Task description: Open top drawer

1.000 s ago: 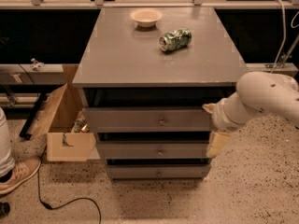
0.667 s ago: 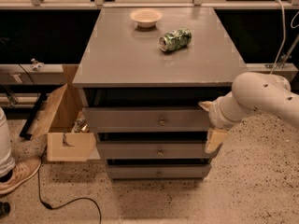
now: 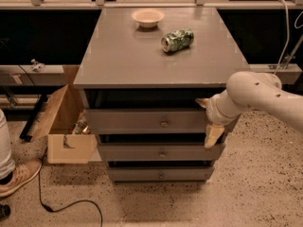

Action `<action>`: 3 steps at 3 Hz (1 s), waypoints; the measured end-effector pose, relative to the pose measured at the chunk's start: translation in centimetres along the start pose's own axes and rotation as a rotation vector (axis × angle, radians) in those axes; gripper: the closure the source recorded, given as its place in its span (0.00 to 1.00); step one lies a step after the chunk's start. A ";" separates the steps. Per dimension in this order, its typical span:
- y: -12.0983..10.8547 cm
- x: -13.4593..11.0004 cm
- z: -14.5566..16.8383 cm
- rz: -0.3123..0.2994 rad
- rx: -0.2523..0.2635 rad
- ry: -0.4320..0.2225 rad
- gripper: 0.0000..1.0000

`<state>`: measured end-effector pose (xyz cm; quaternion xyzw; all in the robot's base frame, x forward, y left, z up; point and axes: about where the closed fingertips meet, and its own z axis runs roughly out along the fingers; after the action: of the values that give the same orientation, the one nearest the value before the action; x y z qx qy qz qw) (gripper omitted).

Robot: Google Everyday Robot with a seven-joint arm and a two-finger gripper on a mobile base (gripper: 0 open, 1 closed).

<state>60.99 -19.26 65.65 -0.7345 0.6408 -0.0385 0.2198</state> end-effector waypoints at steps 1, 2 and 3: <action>-1.1 0.5 1.8 -0.016 -0.025 0.007 0.00; -1.0 1.2 3.3 -0.016 -0.068 0.016 0.17; 0.0 2.2 3.1 0.002 -0.089 0.041 0.41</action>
Offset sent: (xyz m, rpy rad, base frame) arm 0.0285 -0.0056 -0.0443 -0.0515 0.1044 0.0302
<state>62.40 -20.48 62.34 -0.7418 0.6471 -0.0246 0.1741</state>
